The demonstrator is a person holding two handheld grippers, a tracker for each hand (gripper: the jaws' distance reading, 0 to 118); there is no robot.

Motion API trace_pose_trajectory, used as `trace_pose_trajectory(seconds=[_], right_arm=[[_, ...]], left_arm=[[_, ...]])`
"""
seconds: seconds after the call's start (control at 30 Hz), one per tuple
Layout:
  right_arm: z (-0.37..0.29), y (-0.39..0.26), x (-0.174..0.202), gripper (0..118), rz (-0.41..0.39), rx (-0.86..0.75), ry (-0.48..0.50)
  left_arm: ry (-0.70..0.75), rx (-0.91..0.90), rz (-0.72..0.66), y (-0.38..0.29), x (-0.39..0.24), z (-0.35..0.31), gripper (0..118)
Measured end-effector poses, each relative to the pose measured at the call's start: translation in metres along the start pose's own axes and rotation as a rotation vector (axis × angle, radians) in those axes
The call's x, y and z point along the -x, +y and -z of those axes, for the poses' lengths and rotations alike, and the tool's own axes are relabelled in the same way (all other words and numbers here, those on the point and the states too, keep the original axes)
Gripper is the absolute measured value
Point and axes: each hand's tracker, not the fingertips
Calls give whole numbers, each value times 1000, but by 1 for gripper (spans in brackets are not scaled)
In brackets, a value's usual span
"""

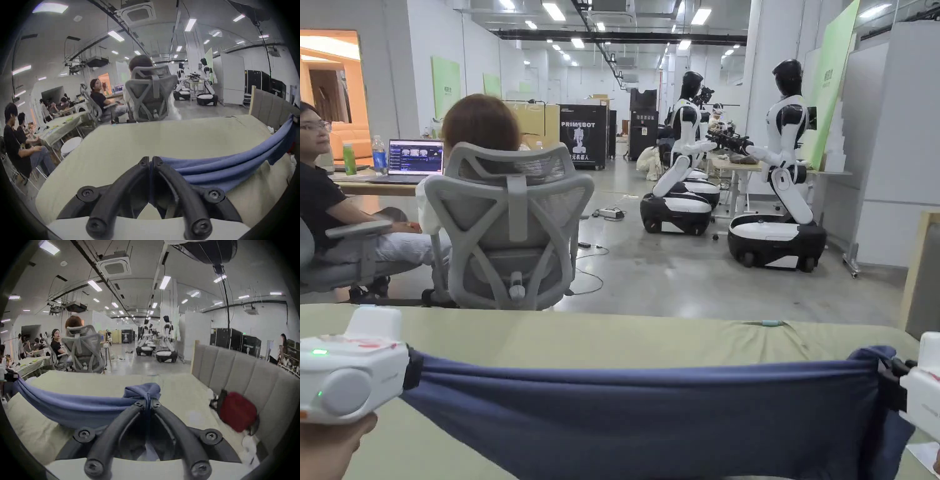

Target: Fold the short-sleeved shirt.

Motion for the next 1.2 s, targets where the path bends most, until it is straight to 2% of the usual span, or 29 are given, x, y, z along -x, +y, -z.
trace_pose_trajectory(seconds=[0.07,0.2,0.27,0.37,0.43,0.47,0.5,0.53,0.57,0.6,0.63,0.67,0.8,0.83,0.87,0.9,0.93,0.97,1.03,1.07,1.1,1.2], right_arm=[[-16,-31,-9,3,-5,77,31],[-53,-100,-14,3,-112,199,56],[-68,-140,-13,3,-124,292,96],[-78,-198,-8,3,-184,400,76],[-77,-219,-7,3,-185,440,59],[-77,-223,-8,3,-179,443,56],[-81,-224,-6,8,-172,429,58],[-86,-217,-1,36,-165,423,42],[-91,-207,4,77,-158,411,36],[-99,-195,10,110,-149,359,65],[-113,-176,21,118,-149,270,117],[-120,-161,33,115,-150,207,143],[-141,-110,92,114,-67,20,182],[-145,-103,107,110,-61,-13,192],[-149,-100,120,101,-40,-39,193],[-150,-95,126,73,-23,-51,204],[-152,-93,135,37,-6,-58,227],[-151,-92,142,0,-12,-46,227],[-152,-89,149,0,-22,-72,220],[-149,-85,151,0,-33,-61,251],[-147,-83,154,0,-43,-41,275],[-146,-84,156,0,-84,-53,265]], left_arm=[[-45,39,-30,-27,5,-22,0],[-112,182,-43,-101,14,-60,0],[-106,233,-60,-143,15,-74,0],[-135,326,-169,-202,19,-83,0],[-143,338,-189,-224,18,-84,1],[-137,326,-190,-229,17,-85,4],[-119,294,-198,-230,17,-91,16],[-80,265,-188,-228,16,-97,56],[-57,228,-183,-220,12,-108,86],[-76,173,-193,-211,8,-119,103],[-98,108,-205,-199,2,-130,106],[-106,64,-208,-186,-7,-137,103],[-117,-114,-183,-139,-49,-158,96],[-118,-142,-171,-133,-57,-158,91],[-122,-167,-150,-128,-67,-162,82],[-135,-180,-126,-125,-74,-164,56],[-126,-187,-94,-122,-81,-166,23],[-115,-186,-67,-122,-87,-165,0],[-127,-176,-62,-117,-84,-164,0],[-169,-132,-49,-112,-77,-160,0],[-179,-74,-41,-110,-70,-156,0],[-186,145,-88,-105,-28,-124,0]])
